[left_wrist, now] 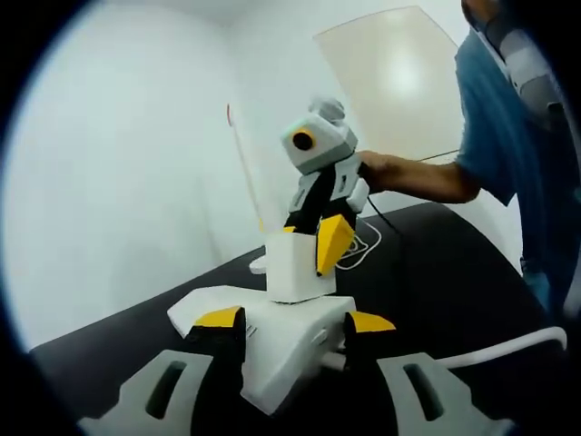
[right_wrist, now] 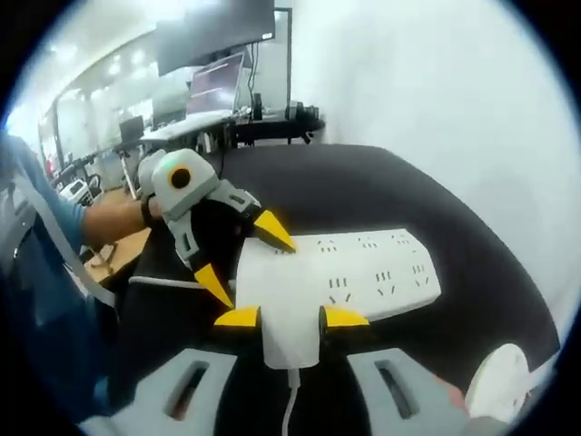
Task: Insert the desk lamp plug into the socket, turn on the power strip switch, turn on the lamp switch, then turn off the lamp switch, turn off the power strip switch, and remove the plug from the socket.
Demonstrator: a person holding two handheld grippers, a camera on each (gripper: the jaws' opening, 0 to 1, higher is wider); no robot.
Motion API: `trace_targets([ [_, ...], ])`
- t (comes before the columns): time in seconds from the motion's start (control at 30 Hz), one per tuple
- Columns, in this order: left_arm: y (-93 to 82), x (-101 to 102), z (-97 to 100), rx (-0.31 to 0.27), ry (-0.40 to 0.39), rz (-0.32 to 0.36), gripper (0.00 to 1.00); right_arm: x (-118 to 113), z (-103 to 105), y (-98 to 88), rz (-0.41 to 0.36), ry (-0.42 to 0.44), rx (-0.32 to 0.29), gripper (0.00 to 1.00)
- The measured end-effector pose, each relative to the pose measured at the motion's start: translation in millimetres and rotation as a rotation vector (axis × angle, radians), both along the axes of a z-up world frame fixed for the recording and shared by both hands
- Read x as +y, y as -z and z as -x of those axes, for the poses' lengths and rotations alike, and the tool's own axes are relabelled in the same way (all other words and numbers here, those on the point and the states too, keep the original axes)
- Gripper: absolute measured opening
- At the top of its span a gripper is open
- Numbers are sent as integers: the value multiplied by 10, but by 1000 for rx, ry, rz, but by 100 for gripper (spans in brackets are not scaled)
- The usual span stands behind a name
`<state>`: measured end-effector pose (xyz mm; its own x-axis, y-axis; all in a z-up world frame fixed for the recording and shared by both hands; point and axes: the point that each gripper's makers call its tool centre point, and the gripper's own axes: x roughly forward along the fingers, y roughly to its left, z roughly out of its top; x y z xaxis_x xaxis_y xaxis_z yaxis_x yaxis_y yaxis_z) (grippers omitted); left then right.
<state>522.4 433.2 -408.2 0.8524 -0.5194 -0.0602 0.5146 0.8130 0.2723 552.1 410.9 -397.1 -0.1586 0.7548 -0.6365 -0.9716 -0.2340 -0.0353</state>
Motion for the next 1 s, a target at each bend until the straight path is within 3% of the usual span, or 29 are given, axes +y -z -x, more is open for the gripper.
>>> trace_targets([
  [0.1,5,-17,2,8,1,4,41,14,30,-4,112,-7,-32,24],
  [0.3,2,-26,0,12,1,8,41,68,25,-38,318,-43,-174,24],
  [0.47,1,-13,-3,11,-1,6,41,155,38,-130,341,-38,-166,23],
  [0.67,6,3,-7,7,2,7,40,97,15,-93,224,-32,-106,23],
  [0.9,6,10,-1,3,0,3,39,-30,-27,-31,30,36,35,24],
  [1.0,9,9,2,0,2,2,39,-58,-45,-23,-44,54,47,23],
])
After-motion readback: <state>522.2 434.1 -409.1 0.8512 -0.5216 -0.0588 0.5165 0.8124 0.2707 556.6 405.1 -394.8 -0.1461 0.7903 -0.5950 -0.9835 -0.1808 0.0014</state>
